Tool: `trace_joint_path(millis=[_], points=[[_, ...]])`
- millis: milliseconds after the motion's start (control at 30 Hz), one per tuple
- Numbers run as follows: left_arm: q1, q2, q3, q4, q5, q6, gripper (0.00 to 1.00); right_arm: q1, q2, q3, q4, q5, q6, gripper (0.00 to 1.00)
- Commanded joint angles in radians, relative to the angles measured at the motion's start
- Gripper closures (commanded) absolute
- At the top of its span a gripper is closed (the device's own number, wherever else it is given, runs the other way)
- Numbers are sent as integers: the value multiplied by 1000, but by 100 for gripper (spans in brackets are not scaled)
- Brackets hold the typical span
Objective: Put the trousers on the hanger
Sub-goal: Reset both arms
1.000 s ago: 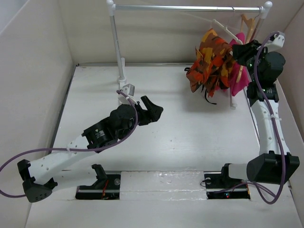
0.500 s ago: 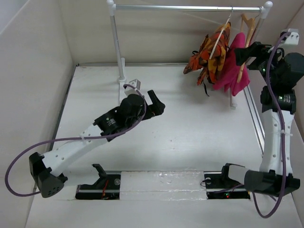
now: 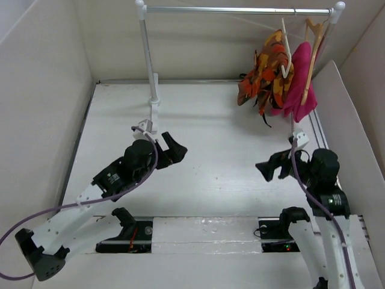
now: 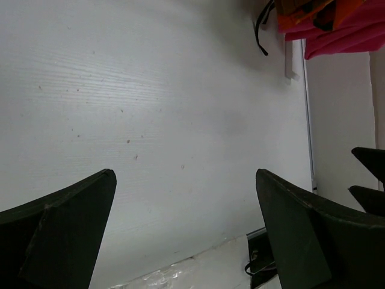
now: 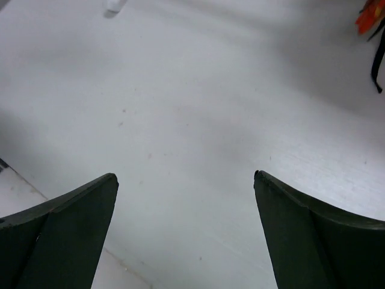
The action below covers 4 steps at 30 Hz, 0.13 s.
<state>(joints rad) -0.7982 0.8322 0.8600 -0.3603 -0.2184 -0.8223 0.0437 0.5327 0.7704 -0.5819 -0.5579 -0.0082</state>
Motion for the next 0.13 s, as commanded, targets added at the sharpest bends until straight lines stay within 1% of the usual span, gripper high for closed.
trace_joint_path(millis=[0, 33, 100], points=[[-1, -54, -96, -8, 40, -27, 1, 12, -140, -42, -153, 47, -55, 0], [-1, -62, -111, 27, 62, -31, 1, 21, -178, -52, -157, 46, -44, 0], [-1, -73, -139, 55, 94, -46, 1, 21, -185, -68, -157, 30, -41, 0]])
